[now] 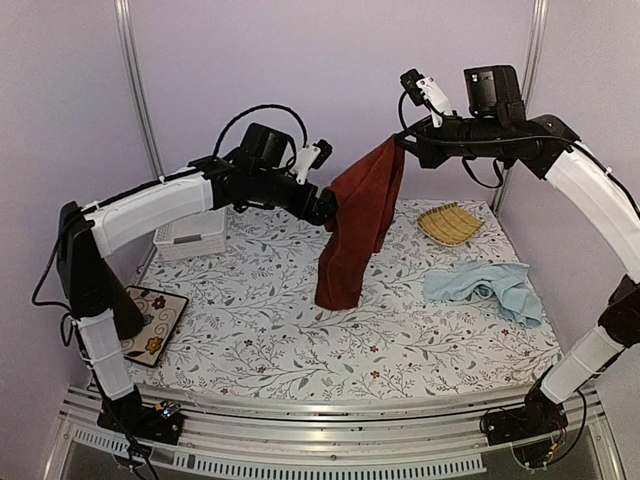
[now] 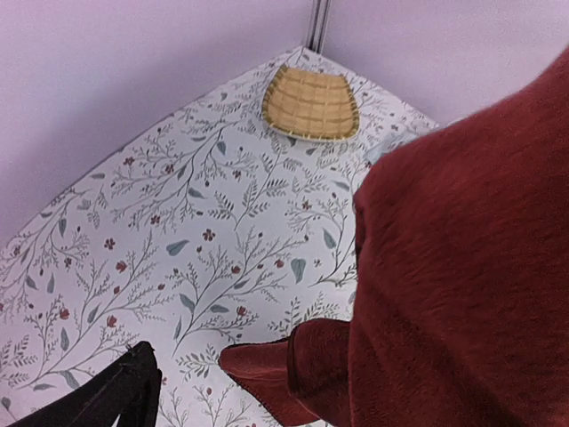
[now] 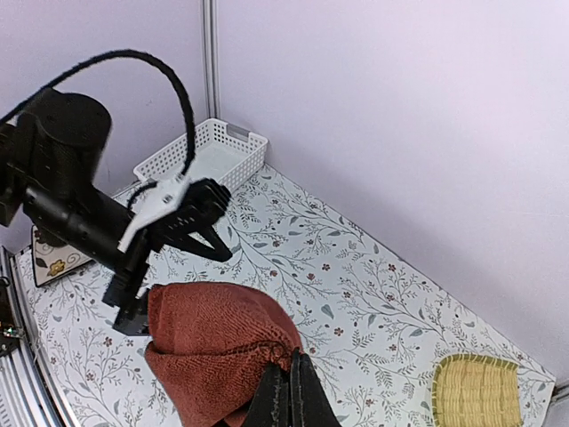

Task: Roll the towels
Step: Adjust the towel at the center of the board.

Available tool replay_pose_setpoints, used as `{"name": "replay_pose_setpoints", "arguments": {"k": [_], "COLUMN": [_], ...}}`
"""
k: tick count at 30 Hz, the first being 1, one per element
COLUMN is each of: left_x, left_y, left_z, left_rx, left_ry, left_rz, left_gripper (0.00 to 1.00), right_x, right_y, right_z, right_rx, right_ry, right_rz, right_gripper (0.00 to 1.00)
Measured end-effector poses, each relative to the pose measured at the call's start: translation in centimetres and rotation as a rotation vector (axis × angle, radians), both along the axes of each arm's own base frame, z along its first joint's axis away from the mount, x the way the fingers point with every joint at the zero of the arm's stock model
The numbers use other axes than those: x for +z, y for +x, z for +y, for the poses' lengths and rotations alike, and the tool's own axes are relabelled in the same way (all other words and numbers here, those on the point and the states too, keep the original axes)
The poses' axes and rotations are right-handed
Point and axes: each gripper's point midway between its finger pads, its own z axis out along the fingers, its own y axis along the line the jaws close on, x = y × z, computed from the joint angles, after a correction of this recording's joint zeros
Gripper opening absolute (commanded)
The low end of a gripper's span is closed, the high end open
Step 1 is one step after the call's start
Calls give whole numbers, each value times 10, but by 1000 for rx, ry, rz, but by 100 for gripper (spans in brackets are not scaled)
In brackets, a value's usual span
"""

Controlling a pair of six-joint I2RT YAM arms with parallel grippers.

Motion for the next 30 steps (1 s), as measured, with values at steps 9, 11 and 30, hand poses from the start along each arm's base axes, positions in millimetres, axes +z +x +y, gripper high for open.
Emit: {"name": "replay_pose_setpoints", "arguments": {"k": [9, 11, 30], "left_x": [60, 50, 11], "left_y": [-16, -12, 1], "left_z": [-16, -16, -56], "left_rx": [-94, -63, -31], "left_ry": [-170, -147, -88], "left_rz": [-71, -57, -10], "left_gripper": [97, 97, 97], "right_x": [-38, -47, -88], "right_y": [23, 23, 42], "right_z": [6, 4, -37], "right_rx": [-29, -39, -234], "right_ry": [-75, -91, -187], "right_rz": [125, 154, 286], "right_gripper": [2, 2, 2]}}
